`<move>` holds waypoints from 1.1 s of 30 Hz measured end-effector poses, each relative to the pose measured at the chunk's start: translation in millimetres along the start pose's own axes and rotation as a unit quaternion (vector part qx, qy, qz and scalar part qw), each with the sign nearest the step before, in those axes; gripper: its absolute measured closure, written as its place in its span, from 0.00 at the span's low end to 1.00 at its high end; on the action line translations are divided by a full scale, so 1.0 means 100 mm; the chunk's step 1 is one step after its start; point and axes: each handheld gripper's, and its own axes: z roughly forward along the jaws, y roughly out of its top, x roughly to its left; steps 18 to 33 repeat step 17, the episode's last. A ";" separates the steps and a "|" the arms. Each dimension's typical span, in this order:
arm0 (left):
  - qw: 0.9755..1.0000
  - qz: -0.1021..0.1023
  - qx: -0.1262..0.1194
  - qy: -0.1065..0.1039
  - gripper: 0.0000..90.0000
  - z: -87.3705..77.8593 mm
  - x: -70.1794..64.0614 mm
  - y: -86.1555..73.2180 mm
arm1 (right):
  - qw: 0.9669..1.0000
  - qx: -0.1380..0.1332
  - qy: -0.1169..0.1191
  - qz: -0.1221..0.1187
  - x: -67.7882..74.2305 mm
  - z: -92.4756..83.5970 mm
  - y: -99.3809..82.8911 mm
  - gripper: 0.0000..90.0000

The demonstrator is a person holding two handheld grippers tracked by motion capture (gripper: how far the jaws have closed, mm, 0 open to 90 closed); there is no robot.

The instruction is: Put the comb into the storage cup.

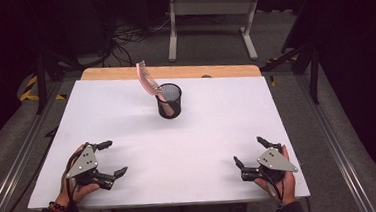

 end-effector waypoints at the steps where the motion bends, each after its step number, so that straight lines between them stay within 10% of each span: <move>1: 1.000 -0.001 0.000 -0.001 0.04 0.00 0.00 0.00 | 1.000 0.000 -0.001 -0.001 -0.01 0.00 0.00 0.04; 33: 1.000 -0.010 0.000 0.000 0.04 0.02 0.02 0.00 | 1.000 -0.003 -0.001 0.012 -0.04 0.01 -0.01 0.04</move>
